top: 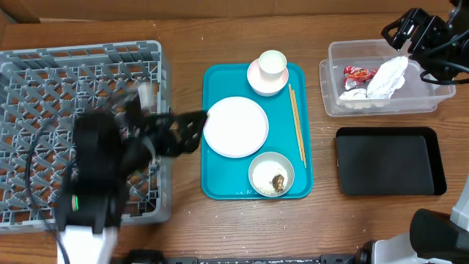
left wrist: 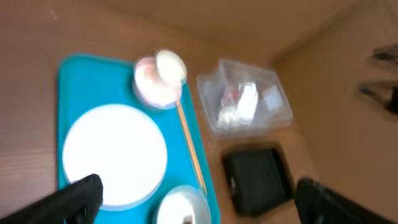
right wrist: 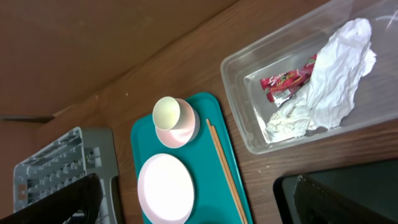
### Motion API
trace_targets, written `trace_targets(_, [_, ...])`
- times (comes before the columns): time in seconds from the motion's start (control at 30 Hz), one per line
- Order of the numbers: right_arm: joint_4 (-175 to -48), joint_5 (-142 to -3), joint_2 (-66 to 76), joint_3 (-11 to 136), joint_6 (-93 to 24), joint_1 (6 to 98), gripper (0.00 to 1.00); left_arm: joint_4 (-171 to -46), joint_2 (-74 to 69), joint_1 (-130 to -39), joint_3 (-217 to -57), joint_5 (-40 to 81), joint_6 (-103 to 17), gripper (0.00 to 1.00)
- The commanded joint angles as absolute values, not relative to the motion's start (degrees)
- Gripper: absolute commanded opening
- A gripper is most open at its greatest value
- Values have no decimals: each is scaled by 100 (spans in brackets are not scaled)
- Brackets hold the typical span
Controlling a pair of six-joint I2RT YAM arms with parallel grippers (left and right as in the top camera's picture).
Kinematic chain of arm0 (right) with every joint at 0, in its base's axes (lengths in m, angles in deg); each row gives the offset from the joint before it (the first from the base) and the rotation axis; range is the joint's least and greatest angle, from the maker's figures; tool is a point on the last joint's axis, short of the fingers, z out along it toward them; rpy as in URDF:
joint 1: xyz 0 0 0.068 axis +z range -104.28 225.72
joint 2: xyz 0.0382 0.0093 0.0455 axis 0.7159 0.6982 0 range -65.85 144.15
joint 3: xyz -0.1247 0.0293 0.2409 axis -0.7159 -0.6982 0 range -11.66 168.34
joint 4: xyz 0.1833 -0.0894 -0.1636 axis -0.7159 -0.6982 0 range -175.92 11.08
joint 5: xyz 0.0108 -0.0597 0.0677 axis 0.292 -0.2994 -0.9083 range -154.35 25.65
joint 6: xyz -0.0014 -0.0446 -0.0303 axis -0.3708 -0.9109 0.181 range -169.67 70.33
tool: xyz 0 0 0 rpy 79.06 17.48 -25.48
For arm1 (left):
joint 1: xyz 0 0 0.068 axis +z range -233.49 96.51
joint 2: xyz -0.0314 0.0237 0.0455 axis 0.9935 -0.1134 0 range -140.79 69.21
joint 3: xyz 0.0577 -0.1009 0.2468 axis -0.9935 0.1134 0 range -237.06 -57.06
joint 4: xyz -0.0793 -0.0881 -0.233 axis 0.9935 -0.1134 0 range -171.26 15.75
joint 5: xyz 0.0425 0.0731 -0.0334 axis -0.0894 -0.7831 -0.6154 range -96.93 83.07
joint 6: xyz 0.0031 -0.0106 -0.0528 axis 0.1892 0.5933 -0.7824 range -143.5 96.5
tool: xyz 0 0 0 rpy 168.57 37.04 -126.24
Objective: Sort waste into correct bins and load items into the dishwasher
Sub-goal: 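Reach the left gripper to the white plate and grip its rim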
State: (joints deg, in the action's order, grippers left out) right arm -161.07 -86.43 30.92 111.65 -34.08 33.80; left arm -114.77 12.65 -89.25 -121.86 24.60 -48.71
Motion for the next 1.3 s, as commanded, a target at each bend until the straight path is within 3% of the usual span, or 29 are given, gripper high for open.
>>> trace_targets(0.0, [-16089,-8643,3039,11219,-3452,3375,100,-12607,-97,-9801,-14009,1614,-3398,100])
trace_targets(0.13, [-16091,-8643,3039,11219,-3452,3375,100,-13953,-1690,-11244,-15792,-465,-3378,100])
trace_targets(0.23, [-16091,-8643,3039,11219,-3452,3375,100,-14132,-2549,-11976,-16385,-1389,-3376,100])
trace_targets(0.53, [-16089,-8643,3039,11219,-3452,3375,100,-13765,-4160,-12586,-16437,-1610,-3525,100])
trace_targets(0.57, [-16091,-8643,3039,11219,-3454,3375,100,-13767,-4278,-12581,-16437,-1593,-3643,96])
trace_targets(0.63, [-16089,-8643,3039,11219,-3452,3375,100,-13800,-4507,-12544,-16437,-1591,-3898,61])
trace_targets(0.67, [-16091,-8643,3039,11219,-3452,3375,100,-13811,-4599,-12522,-16437,-1591,-4016,54])
trace_targets(0.7, [-16091,-8643,3039,11219,-3452,3375,100,-13820,-4697,-12511,-16437,-1591,-4158,54])
trace_targets(0.73, [-16091,-8643,3039,11219,-3452,3375,100,-13831,-4796,-12507,-16437,-1591,-4318,65])
trace_targets(0.77, [-16091,-8643,3039,11219,-3452,3375,100,-13831,-4929,-12509,-16437,-1588,-4473,68])
trace_targets(0.9, [-16089,-8643,3039,11219,-3452,3375,100,-13791,-5301,-12520,-16437,-1486,-4803,64])
trace_targets(1.07, [-16091,-8641,3039,11219,-3452,3375,100,-13737,-5766,-12518,-16437,-1376,-5354,46])
trace_targets(1.27, [-16091,-8643,3039,11219,-3454,3375,100,-13612,-6105,-12518,-16435,-1392,-5653,45])
